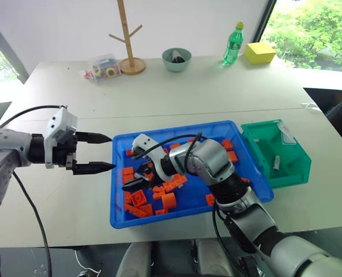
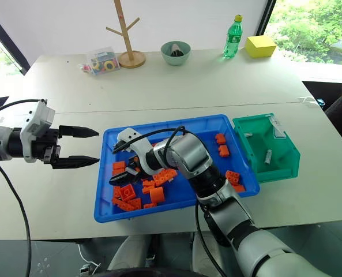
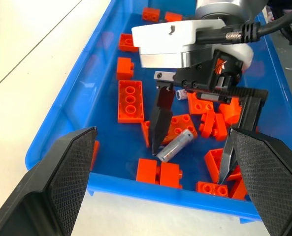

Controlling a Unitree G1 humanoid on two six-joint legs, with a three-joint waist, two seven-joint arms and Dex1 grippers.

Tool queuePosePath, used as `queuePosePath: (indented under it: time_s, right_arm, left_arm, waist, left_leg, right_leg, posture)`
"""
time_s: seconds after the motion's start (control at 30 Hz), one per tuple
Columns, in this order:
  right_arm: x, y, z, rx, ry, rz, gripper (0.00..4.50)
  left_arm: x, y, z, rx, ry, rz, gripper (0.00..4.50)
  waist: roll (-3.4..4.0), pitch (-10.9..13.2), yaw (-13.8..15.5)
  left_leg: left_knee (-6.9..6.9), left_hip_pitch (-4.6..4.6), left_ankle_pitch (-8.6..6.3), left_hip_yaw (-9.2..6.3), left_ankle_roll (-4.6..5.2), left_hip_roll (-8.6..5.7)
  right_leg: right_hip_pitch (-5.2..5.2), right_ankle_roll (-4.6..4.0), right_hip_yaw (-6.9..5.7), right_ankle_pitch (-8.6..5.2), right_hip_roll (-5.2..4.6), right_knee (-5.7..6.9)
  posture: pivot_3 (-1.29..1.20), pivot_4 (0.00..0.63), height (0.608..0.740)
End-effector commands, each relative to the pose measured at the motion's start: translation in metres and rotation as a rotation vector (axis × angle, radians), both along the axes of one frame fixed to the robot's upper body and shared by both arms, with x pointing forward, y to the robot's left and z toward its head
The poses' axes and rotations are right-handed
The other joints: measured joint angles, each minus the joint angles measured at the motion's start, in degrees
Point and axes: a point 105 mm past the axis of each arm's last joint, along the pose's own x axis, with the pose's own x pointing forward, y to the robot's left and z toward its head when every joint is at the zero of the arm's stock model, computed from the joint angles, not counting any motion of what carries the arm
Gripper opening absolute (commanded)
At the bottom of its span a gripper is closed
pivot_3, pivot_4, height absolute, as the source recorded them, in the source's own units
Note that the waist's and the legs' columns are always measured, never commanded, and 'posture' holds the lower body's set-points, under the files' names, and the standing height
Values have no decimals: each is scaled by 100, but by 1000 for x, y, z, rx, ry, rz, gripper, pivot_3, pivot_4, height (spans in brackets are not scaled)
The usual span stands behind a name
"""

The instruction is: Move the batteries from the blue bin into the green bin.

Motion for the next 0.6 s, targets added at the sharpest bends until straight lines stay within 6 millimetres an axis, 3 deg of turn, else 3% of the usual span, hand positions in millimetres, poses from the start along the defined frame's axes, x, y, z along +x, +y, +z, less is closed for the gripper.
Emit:
queuePosePath:
  time_s: [0.03, 0.3, 0.33, 0.4, 0.6]
  right_arm:
    - [3, -10, -18, -86, -23, -2, 4443]
    - [6, -29, -29, -157, -122, 42, 4443]
    - [6, -32, -29, -163, -129, 47, 4219]
    - [5, -35, -31, -171, -134, 51, 3595]
    - [10, -30, -34, -185, -191, 59, 624]
  left_arm:
    - [-2, 1, 12, 9, -53, 0, 4500]
    - [0, -1, 13, 4, -59, 3, 4500]
    - [1, -2, 13, 3, -60, 3, 4500]
    - [2, -2, 13, 3, -62, 1, 4500]
    - [6, -6, 17, -1, -72, -8, 4500]
  waist:
    - [0, 0, 4]
    - [-2, -1, 17]
    - [-1, -1, 20]
    - [-1, -1, 24]
    - [-2, -1, 13]
  left_leg:
    - [0, 1, 0, 0, 0, 0]
    - [0, 26, -1, -1, 1, -1]
    - [0, 27, -1, -1, 1, -1]
    - [0, 27, -1, -1, 1, -1]
    - [-1, 28, -1, -1, 1, 0]
  right_leg:
    - [1, 0, 0, 0, 0, 0]
    - [12, 1, -2, 0, -2, -8]
    - [14, 1, -2, 0, -1, -7]
    - [31, 0, -2, 0, -1, -7]
    - [33, 1, -3, 0, -1, -8]
  posture:
    - [0, 150, 703]
    - [0, 150, 703]
    - [0, 150, 703]
    - [0, 150, 703]
    - [0, 150, 703]
